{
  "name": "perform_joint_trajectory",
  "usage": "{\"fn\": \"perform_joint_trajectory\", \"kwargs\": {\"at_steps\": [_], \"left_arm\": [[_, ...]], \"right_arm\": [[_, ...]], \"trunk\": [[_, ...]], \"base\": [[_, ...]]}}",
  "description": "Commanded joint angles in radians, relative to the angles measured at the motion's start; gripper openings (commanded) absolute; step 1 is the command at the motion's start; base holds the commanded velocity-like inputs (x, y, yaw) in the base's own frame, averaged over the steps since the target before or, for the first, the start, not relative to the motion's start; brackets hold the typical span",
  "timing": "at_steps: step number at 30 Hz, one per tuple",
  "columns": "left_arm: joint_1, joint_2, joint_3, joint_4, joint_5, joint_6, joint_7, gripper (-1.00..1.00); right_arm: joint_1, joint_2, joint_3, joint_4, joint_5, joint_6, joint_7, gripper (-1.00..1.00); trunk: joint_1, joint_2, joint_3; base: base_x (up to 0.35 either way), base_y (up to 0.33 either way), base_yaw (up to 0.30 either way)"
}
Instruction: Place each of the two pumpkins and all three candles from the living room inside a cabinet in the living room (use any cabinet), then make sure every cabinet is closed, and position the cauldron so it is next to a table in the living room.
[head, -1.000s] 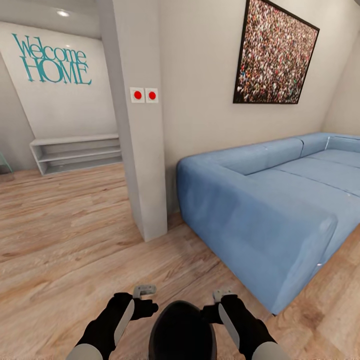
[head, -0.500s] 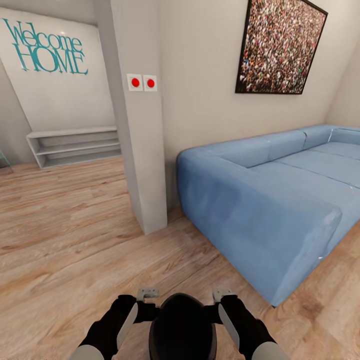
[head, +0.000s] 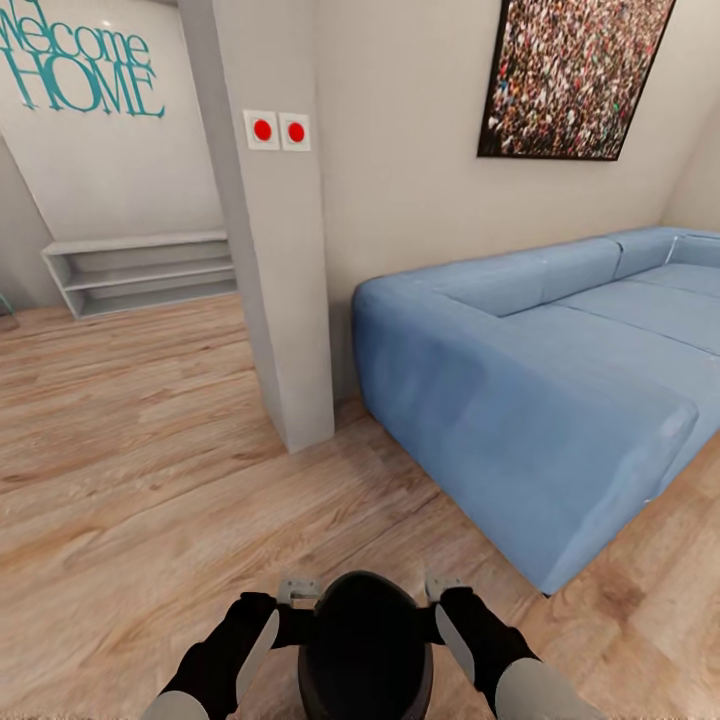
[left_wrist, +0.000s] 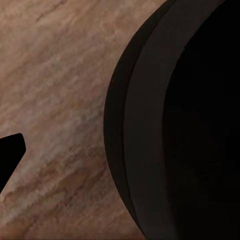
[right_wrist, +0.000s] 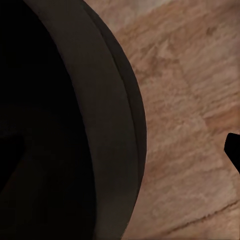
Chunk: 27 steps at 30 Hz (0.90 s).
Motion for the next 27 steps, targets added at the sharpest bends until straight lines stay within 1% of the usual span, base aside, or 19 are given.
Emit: {"fn": "perform_joint_trajectory", "kwargs": {"at_steps": [1, 10, 15, 27], "left_arm": [[0.000, 0.000, -0.003, -0.001, 0.010, 0.005, 0.004, 1.00], [0.000, -0.002, -0.005, 0.012, 0.009, -0.003, 0.004, 1.00], [0.000, -0.002, -0.005, 0.014, 0.009, -0.028, 0.004, 1.00], [0.000, -0.001, -0.007, 0.020, 0.010, -0.034, 0.004, 1.00]], "right_arm": [[-0.002, -0.001, 0.007, 0.003, -0.009, 0.003, -0.007, 1.00], [-0.006, -0.001, 0.007, 0.013, -0.009, -0.008, -0.007, 1.00], [-0.006, -0.001, 0.007, 0.014, -0.009, -0.009, -0.007, 1.00], [-0.006, -0.001, 0.007, 0.012, -0.009, -0.008, -0.007, 1.00]], "trunk": [[0.000, -0.001, -0.005], [0.004, -0.003, -0.040], [0.004, -0.003, -0.040], [0.004, -0.003, -0.040]], "base": [[0.000, 0.000, 0.000], [0.000, 0.000, 0.000], [0.000, 0.000, 0.000], [0.000, 0.000, 0.000]]}}
